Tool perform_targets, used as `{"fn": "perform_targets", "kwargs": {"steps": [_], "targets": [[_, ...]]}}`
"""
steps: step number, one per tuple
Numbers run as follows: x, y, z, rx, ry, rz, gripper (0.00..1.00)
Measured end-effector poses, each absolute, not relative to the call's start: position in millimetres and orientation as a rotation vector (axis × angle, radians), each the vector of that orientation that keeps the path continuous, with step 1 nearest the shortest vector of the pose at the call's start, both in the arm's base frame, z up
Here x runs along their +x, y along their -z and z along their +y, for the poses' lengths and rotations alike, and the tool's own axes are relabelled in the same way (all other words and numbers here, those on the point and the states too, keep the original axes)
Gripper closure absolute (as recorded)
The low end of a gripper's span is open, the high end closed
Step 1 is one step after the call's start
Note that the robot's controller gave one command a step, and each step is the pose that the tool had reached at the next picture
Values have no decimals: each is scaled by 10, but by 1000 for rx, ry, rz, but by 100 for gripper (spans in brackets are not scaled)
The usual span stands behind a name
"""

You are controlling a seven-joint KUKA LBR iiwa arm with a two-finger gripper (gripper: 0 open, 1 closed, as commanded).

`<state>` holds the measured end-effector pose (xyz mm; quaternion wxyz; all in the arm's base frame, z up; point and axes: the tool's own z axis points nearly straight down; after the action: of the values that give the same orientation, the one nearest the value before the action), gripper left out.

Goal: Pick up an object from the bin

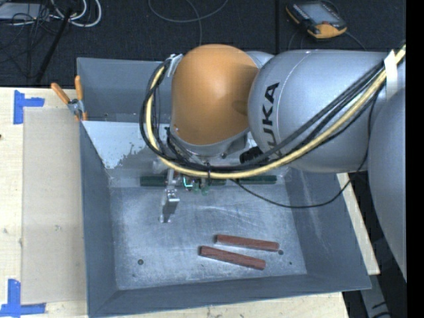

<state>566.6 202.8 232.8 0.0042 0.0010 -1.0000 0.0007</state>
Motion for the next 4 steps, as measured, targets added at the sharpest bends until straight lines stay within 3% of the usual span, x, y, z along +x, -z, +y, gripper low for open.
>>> {"fn": "perform_targets", "kwargs": {"steps": [1,2,3,4], "targets": [[5684,-2370,2018,-2,0,-3140,0],[5995,-1847,1681,30,4,-3148,0],[6010,-1326,1742,-138,-2,-3139,0],[6056,-1240,1443,-144,2,-3134,0]]}}
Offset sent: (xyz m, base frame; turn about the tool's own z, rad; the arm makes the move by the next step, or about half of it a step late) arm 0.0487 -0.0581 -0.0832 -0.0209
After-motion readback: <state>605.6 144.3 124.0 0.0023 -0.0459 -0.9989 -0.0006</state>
